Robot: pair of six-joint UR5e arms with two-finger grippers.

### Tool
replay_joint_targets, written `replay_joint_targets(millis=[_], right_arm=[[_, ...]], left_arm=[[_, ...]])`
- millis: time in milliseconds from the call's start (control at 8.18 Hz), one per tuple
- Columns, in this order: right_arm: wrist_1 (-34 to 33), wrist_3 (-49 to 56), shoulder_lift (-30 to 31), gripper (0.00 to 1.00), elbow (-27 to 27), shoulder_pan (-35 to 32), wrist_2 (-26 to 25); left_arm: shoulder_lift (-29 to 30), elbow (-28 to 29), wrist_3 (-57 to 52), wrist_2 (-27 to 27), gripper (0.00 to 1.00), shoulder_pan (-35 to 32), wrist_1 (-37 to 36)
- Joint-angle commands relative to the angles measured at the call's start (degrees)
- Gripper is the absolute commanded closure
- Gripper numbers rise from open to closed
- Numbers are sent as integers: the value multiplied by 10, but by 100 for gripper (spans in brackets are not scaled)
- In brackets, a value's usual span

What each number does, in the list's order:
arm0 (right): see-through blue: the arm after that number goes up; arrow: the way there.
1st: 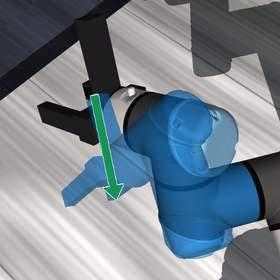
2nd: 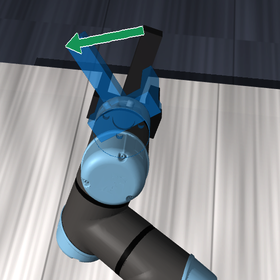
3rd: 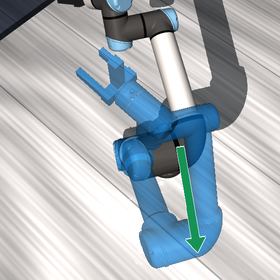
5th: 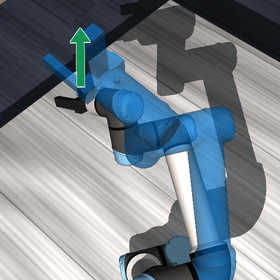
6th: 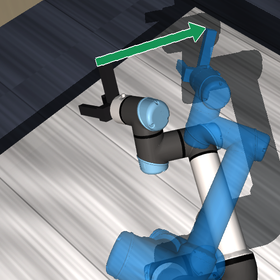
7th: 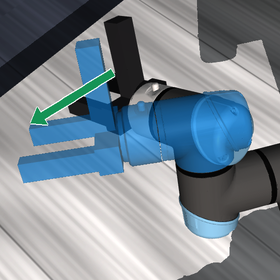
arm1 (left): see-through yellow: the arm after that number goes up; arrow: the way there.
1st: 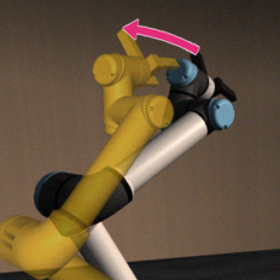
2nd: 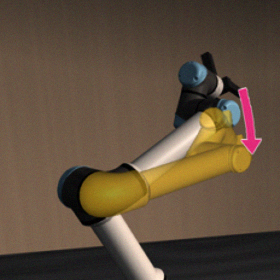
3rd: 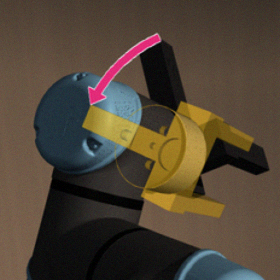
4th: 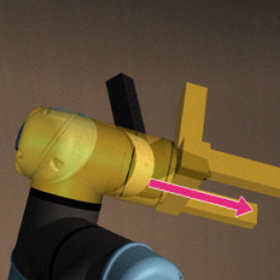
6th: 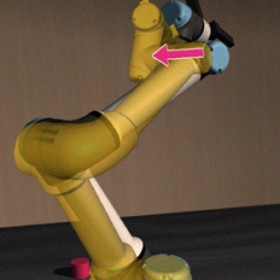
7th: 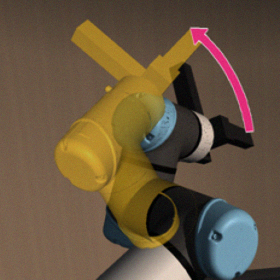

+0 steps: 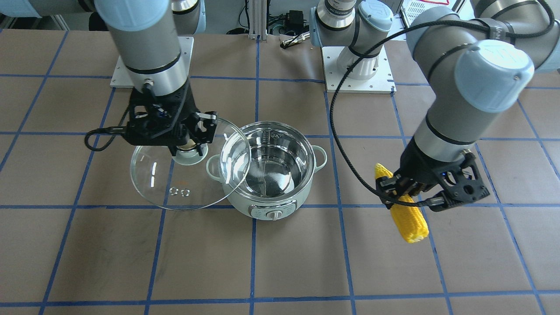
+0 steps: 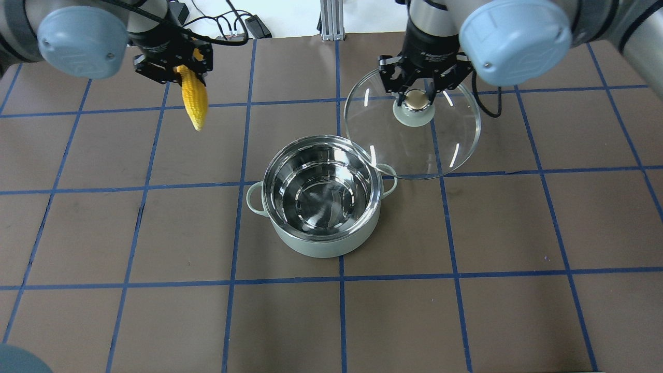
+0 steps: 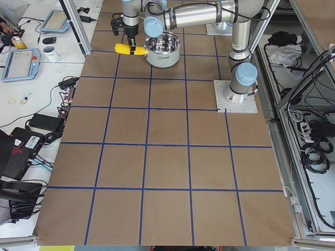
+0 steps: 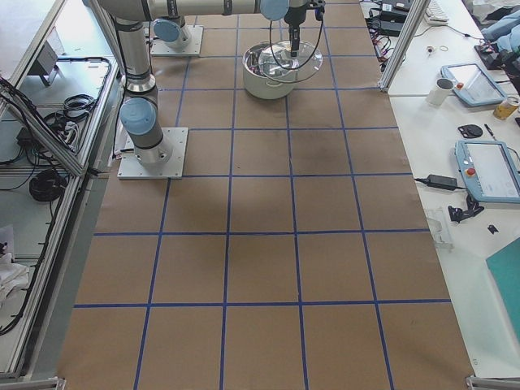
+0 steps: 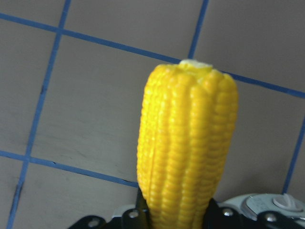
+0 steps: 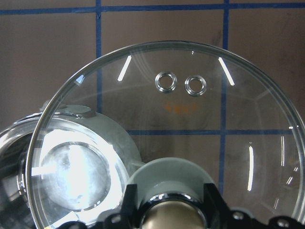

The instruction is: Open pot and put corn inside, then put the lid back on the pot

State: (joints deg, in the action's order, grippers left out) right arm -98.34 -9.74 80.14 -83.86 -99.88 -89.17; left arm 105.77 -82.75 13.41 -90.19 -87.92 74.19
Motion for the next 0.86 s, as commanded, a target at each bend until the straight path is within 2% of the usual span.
replay_joint_targets(millis=[0, 122, 367, 734], right_arm=[[45, 137, 24, 76, 2, 113, -2], [64, 186, 27, 78, 2, 142, -5], [68, 244, 27, 80, 1, 185, -8], [67, 266, 27, 81, -7, 190, -7]], left_arm=[[-7, -6, 115, 2, 100, -131, 9], [-8, -20, 132, 10, 100, -160, 16], [-9, -67, 137, 79, 100, -177, 20], [-4, -112, 140, 81, 100, -194, 20]])
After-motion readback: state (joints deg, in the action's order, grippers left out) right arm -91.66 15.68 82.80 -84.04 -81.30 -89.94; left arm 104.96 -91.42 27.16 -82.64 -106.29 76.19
